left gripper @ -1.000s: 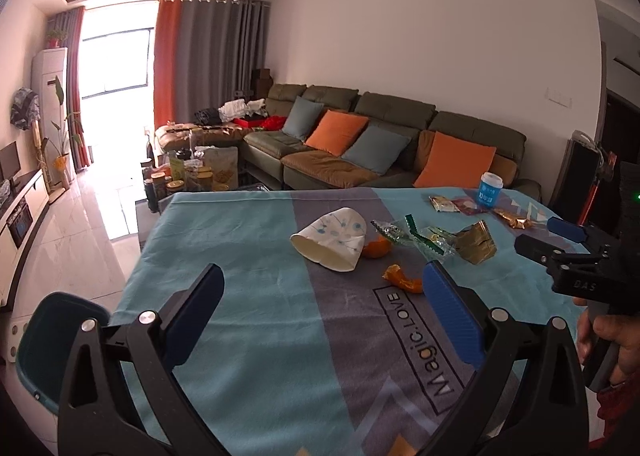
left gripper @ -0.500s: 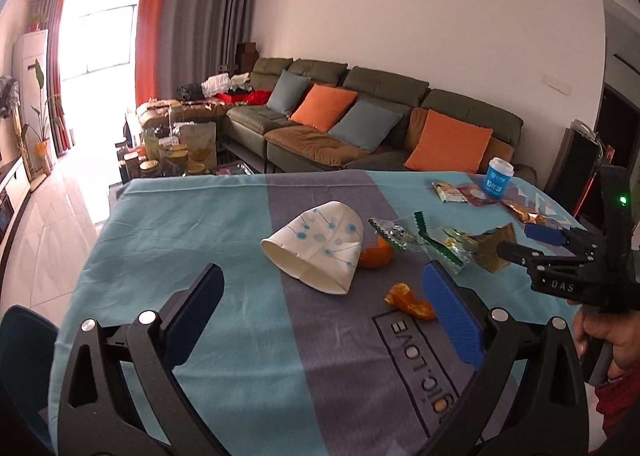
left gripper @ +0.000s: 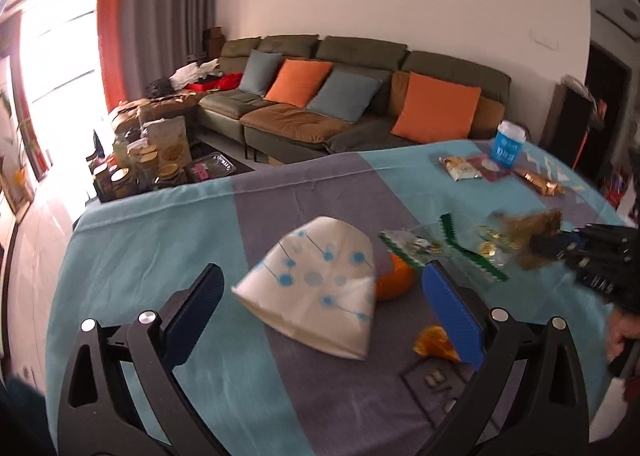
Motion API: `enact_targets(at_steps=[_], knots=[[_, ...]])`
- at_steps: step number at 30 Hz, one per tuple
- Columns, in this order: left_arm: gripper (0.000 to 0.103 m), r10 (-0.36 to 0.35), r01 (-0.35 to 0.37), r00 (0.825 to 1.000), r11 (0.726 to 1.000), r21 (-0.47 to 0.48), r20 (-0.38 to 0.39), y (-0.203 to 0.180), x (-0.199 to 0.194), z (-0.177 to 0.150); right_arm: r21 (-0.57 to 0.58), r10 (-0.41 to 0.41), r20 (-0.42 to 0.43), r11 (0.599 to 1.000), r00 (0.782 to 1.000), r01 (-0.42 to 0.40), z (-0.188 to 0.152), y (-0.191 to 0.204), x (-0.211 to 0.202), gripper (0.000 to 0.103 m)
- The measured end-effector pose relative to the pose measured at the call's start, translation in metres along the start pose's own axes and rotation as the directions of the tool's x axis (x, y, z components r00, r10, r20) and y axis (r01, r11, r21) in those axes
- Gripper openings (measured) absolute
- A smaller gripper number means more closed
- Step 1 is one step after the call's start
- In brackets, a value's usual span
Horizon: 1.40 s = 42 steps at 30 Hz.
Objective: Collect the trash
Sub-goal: 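Grasp the dotted paper cup with the left tool while the right tool grasps the gold wrapper, then carry the paper cup and gold wrapper over the teal bin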
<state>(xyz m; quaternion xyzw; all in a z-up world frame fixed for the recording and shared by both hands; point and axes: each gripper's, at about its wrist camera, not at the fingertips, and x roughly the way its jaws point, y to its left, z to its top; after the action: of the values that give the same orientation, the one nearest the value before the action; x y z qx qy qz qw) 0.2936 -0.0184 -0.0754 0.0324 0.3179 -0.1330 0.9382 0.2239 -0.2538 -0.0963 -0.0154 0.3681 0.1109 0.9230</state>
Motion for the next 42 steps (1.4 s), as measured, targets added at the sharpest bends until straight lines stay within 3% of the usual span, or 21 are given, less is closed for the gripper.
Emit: enact_targets(at_steps=[5, 10, 13, 16, 22, 32, 42], knots=[[0.098, -0.056, 0.065, 0.993, 0.993, 0.097, -0.100, 0.009, 0.031, 0.007, 0.018, 0.015, -0.005, 1.000, 1.000, -0.015, -0.001, -0.004, 0.001, 0.002], [0.098, -0.122, 0.138, 0.979, 0.986, 0.089, -0.162, 0.016, 0.051, 0.008, 0.034, 0.023, -0.001, 0.999, 1.000, -0.023, 0.000, -0.006, 0.000, 0.001], [0.098, -0.155, 0.179, 0.962, 0.980, 0.089, -0.224, 0.015, 0.062, 0.003, 0.039, 0.020, 0.005, 0.999, 1.000, -0.020, 0.000, -0.008, -0.004, 0.001], [0.098, -0.163, 0.189, 0.957, 0.978, 0.089, -0.241, 0.013, 0.067, -0.002, 0.046, 0.017, 0.009, 0.999, 1.000, -0.017, 0.001, -0.009, -0.007, 0.001], [0.090, -0.151, 0.164, 0.969, 0.985, 0.056, -0.197, 0.018, 0.062, 0.000, 0.050, 0.015, 0.015, 0.999, 1.000, -0.015, -0.001, -0.007, -0.011, 0.001], [0.084, -0.182, 0.186, 0.969, 0.982, 0.010, -0.165, 0.026, 0.054, 0.001, 0.057, 0.006, 0.038, 0.998, 0.999, -0.008, -0.001, -0.007, -0.020, 0.001], [0.083, -0.163, 0.160, 0.984, 0.986, -0.047, -0.071, 0.027, 0.006, -0.006, 0.046, 0.014, 0.098, 0.999, 0.995, -0.018, 0.005, 0.003, -0.046, 0.001]])
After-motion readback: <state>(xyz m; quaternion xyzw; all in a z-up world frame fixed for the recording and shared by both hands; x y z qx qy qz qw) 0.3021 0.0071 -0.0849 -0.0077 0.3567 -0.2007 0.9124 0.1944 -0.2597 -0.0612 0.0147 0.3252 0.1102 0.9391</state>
